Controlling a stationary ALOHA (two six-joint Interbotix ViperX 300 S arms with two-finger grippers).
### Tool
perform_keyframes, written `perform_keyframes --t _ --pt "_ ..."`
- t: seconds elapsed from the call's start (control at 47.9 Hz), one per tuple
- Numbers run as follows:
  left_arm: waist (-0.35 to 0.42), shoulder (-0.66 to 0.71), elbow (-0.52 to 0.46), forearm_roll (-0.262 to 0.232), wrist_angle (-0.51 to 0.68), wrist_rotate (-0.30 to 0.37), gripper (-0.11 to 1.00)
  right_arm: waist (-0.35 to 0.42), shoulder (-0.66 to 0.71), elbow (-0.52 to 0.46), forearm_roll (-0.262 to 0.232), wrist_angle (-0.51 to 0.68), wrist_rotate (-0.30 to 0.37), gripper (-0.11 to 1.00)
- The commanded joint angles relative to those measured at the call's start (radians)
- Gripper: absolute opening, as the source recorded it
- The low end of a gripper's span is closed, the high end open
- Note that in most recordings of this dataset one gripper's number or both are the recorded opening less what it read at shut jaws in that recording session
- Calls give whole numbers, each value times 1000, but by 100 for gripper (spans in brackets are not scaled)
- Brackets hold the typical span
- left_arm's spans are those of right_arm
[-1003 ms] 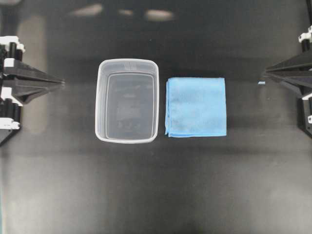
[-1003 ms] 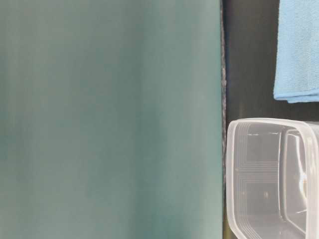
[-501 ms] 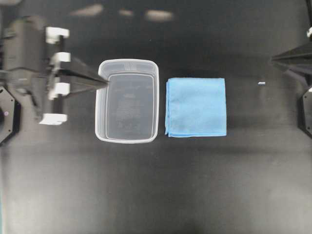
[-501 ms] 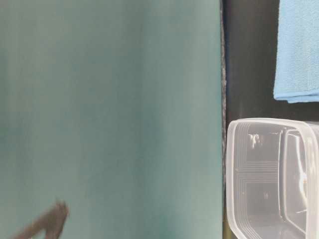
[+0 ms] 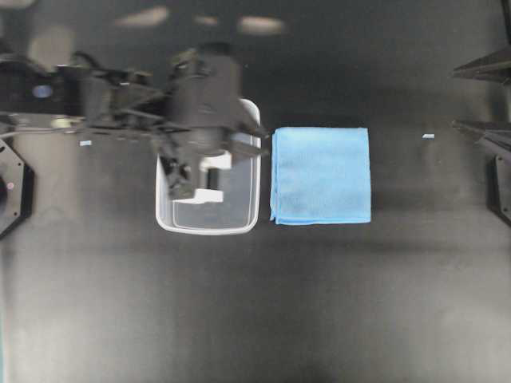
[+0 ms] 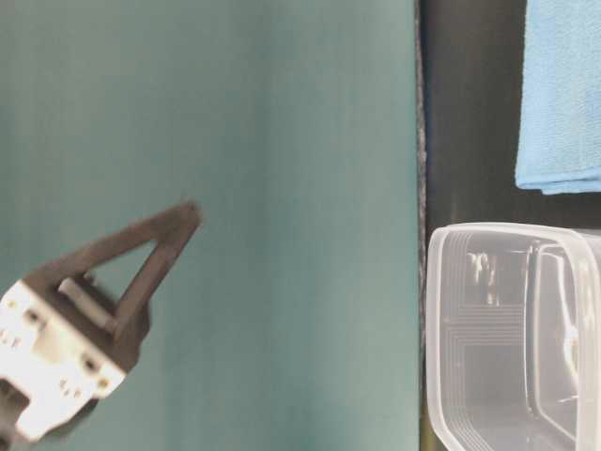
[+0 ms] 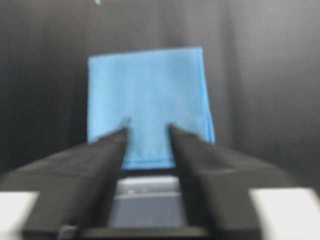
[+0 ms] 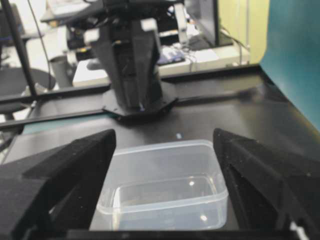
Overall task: Place the blue towel into the container with the left arm.
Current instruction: 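Lower the left gripper onto the blue towel and pinch its center, then lift the pinched towel and swing it left over the container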
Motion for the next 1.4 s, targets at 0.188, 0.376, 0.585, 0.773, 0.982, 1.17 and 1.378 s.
perform_keyframes --t 0.188,0.376,0.585,0.773,0.982,1.17,1.378 --pt "20 253 -233 3 120 -29 90 -2 -5 -12 3 0 2 76" --pt "25 439 -330 3 118 -20 91 -2 -6 -14 3 8 2 76" --pt "12 584 -410 3 124 -15 91 -2 -8 -14 3 9 2 76" --pt "12 657 -433 3 123 -14 91 -2 -6 -14 3 14 2 76" --pt "3 704 -420 3 126 -21 91 -2 -8 -14 3 14 2 76" --pt "-2 716 -390 3 143 -35 84 -2 -9 -14 3 -2 2 75" --pt "-25 706 -390 3 190 -34 35 -2 -17 -17 3 -43 0 75"
